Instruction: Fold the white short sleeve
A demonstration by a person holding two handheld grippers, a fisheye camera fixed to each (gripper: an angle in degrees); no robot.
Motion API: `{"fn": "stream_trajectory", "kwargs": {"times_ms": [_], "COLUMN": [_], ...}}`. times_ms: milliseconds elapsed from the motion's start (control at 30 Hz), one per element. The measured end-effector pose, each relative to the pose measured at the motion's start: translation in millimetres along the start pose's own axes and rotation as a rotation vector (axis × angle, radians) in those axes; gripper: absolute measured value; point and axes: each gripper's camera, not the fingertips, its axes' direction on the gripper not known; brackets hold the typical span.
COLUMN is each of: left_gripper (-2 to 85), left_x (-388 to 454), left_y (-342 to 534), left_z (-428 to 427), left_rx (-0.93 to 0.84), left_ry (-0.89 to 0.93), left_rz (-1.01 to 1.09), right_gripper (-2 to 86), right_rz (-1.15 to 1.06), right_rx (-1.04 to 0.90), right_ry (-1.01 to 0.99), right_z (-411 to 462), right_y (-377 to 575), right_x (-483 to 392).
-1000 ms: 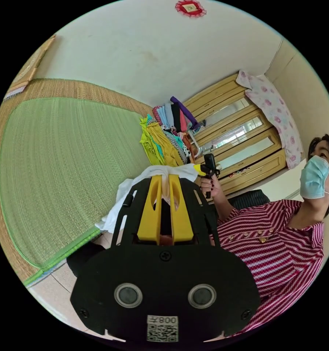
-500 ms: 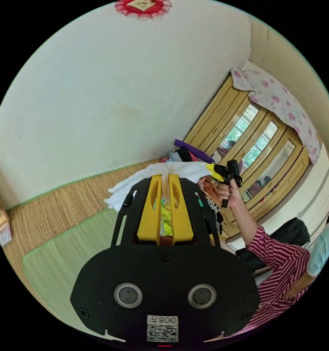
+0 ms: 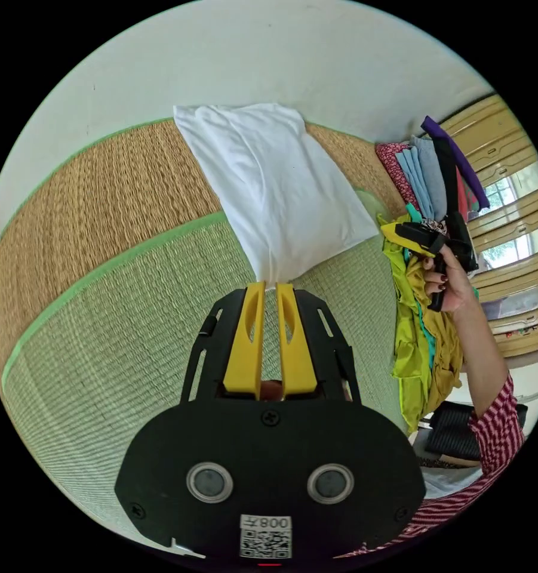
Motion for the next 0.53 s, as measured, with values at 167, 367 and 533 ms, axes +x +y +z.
{"fn": "stream_trajectory", "kwargs": {"times_ms": [167, 367, 533], "left_gripper": [5.0, 5.3, 6.8], "left_x": [25, 101, 187], "left_y": [-5, 22, 61], "left_z": [1, 24, 70], "left_rx": [0.032, -0.091, -0.226], "left_ry": [-0.128, -0.038, 0.061], "left_rz": [0.044, 0.290, 0.465], "right_gripper": [0.2, 0.4, 1.8], "right_rz": [-0.165, -0.366, -0.376], "right_rx": [0.052, 0.042, 0.031], "right_ry": [0.046, 0.172, 0.370], "right_z": [-21, -58, -76], "right_y": [33, 138, 229], "right_x": [-34, -80, -92]}}
